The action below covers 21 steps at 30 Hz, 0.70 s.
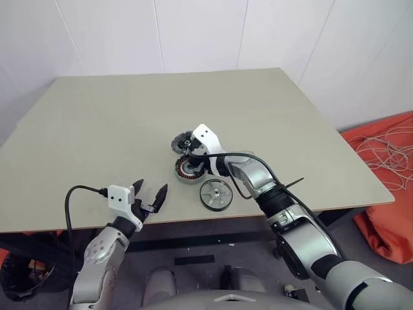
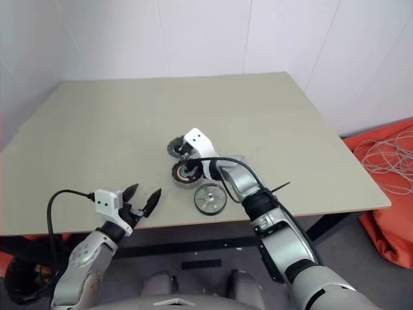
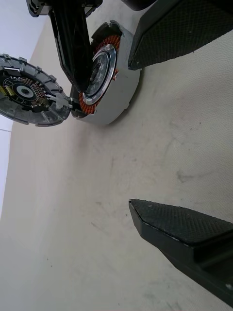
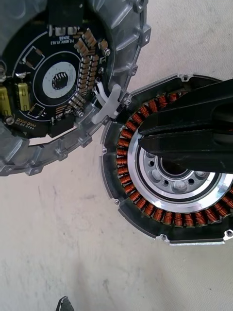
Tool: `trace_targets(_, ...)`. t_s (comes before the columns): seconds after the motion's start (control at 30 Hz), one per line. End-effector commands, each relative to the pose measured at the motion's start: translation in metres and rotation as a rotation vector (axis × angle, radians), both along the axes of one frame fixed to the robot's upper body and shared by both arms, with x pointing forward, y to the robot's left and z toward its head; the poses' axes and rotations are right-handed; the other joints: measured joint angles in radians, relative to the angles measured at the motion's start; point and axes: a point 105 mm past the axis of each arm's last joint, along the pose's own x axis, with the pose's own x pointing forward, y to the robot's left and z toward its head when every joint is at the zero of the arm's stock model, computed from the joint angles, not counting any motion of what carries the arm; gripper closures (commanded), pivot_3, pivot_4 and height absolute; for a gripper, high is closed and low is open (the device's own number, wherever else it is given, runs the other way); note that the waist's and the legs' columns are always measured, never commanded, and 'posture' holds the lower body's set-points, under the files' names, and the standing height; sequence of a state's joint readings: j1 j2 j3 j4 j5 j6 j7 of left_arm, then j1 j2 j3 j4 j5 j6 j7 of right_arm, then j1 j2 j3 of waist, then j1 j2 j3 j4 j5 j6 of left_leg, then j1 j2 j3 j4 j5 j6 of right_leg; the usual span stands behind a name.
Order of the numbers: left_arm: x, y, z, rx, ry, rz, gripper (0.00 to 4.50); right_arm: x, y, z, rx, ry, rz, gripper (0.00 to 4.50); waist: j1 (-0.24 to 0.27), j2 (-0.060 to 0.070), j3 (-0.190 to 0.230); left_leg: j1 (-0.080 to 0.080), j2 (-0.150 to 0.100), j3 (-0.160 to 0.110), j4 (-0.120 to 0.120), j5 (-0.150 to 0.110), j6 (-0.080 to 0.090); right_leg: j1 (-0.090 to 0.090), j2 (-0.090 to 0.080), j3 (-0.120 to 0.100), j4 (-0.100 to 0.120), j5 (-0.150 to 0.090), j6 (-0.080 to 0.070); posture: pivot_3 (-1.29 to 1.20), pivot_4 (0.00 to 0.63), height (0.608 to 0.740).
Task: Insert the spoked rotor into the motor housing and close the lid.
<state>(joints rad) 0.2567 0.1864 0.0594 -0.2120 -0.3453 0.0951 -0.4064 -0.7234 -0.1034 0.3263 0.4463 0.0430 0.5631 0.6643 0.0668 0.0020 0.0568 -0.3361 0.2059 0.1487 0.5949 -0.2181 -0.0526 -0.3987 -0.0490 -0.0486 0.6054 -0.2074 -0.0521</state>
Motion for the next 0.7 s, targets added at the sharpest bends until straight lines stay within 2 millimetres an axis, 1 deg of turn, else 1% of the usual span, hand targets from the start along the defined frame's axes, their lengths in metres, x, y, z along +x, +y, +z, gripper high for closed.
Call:
trace_targets(0.03, 0.002, 0.0, 0.009, 0.004, -0.044, 0.0, 0.0, 0.004, 0.005, 0.018, 0.028, -0.055, 0.014, 4.48, 0.0, 0.0, 0.0, 0.0, 0.0, 0.0, 0.0, 0.0, 0.0, 0.0, 0.0, 0.0, 0.0, 0.0, 0.0, 0.0, 0.0, 0.74)
trace_targets(0.2, 0.001, 0.0, 0.008, 0.004, -0.041, 0.001, 0.0, 0.001, 0.007, 0.024, 0.056, -0.061, 0.033, 4.48, 0.0, 0.0, 0.0, 0.0, 0.0, 0.0, 0.0, 0.0, 0.0, 0.0, 0.0, 0.0, 0.0, 0.0, 0.0, 0.0, 0.0, 0.74)
trace_targets(0.37, 0.001, 0.0, 0.008, 0.004, -0.041, 0.001, 0.0, -0.006, 0.013, 0.029, 0.077, -0.058, 0.076, 4.48, 0.0, 0.0, 0.0, 0.0, 0.0, 0.0, 0.0, 0.0, 0.0, 0.0, 0.0, 0.0, 0.0, 0.0, 0.0, 0.0, 0.0, 0.74)
trace_targets(0.5, 0.001, 0.0, 0.008, 0.004, -0.042, 0.001, 0.0, -0.011, 0.016, 0.023, 0.064, -0.042, 0.091, 4.48, 0.0, 0.0, 0.0, 0.0, 0.0, 0.0, 0.0, 0.0, 0.0, 0.0, 0.0, 0.0, 0.0, 0.0, 0.0, 0.0, 0.0, 0.74)
trace_targets(0.7, 0.001, 0.0, 0.009, 0.006, -0.044, 0.002, 0.0, -0.013, 0.013, 0.013, 0.033, -0.021, 0.09, 4.48, 0.0, 0.001, 0.0, 0.0, 0.0, 0.0, 0.0, 0.0, 0.0, 0.0, 0.0, 0.0, 0.0, 0.0, 0.0, 0.0, 0.0, 0.74)
